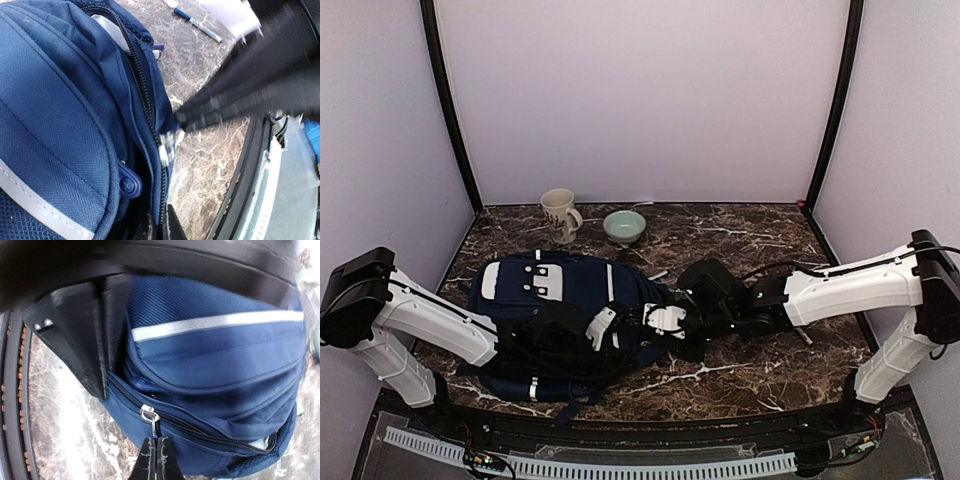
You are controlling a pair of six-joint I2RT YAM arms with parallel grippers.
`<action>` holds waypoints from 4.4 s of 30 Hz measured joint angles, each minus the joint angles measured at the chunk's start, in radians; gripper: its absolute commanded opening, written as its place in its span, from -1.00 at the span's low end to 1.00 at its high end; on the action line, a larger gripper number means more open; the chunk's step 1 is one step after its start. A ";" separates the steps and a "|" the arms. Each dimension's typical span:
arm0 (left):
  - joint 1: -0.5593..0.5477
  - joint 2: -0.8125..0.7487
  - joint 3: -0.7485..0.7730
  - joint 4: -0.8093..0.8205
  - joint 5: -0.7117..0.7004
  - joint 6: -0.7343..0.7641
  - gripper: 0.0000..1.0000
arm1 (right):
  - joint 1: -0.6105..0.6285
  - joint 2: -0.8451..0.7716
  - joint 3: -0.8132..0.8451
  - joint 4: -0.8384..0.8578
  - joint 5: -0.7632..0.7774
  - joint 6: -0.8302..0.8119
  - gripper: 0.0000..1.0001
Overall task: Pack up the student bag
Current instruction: Zip the student bag into the largest pocket of the bag, then hold the student bag at the center of the board, then grab the largest pocket of the student bag.
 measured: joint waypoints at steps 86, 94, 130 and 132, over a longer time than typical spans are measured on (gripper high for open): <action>-0.233 0.156 0.290 -0.396 -0.492 -0.035 -0.82 | -0.183 0.186 0.164 -0.396 -0.467 0.146 -0.01; -0.233 0.146 0.219 -0.256 -0.488 -0.060 -0.93 | -0.152 0.241 0.172 -0.354 -0.464 0.180 -0.04; -0.229 0.130 0.208 -0.235 -0.475 -0.032 -1.00 | -0.172 0.186 0.194 -0.317 -0.262 0.198 -1.00; -0.237 0.127 0.218 -0.272 -0.483 -0.032 -1.00 | -0.189 0.208 0.203 -0.340 -0.282 0.167 -1.00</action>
